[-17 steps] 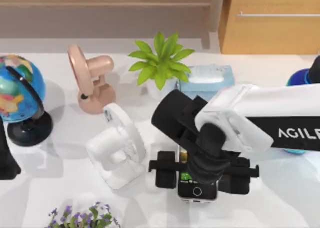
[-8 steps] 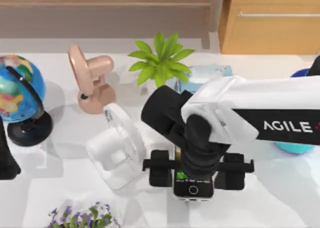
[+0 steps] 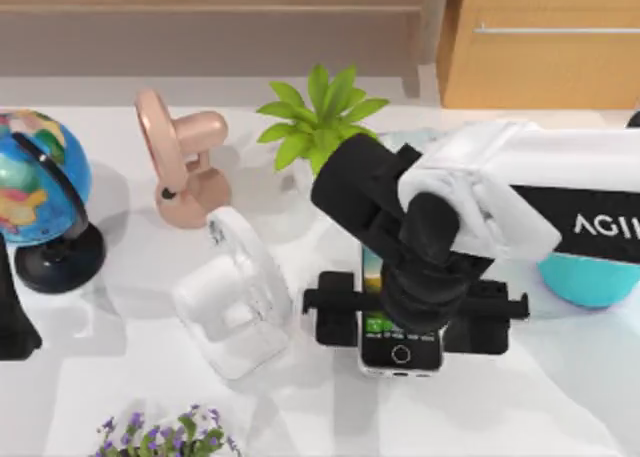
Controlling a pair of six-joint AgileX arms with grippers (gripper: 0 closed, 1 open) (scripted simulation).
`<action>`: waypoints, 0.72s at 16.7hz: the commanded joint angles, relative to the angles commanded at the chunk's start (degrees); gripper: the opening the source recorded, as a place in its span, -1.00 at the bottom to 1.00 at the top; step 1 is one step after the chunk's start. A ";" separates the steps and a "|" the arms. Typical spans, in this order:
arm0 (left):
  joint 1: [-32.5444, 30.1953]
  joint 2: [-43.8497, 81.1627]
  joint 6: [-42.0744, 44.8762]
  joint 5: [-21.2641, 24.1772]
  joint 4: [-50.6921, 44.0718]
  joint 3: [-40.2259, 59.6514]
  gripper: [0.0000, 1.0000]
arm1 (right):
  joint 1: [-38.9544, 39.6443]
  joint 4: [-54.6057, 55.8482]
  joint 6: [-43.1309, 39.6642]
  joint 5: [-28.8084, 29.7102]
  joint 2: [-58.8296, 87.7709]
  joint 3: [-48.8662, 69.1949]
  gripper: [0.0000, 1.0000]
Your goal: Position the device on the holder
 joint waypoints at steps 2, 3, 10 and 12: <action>0.00 0.00 0.00 0.00 0.00 0.00 1.00 | -3.55 0.41 -3.53 -1.64 -3.57 0.32 -1.00; 0.00 0.00 0.00 0.00 0.00 0.00 1.00 | -5.58 1.03 -5.56 -2.82 -5.57 0.82 -1.00; 0.00 0.00 0.00 0.00 0.00 0.00 1.00 | -26.00 12.91 -25.00 -18.84 -18.29 5.74 -1.00; 0.00 0.00 0.00 0.00 0.00 0.00 1.00 | -34.47 17.68 -31.69 -25.40 -20.48 5.59 -1.00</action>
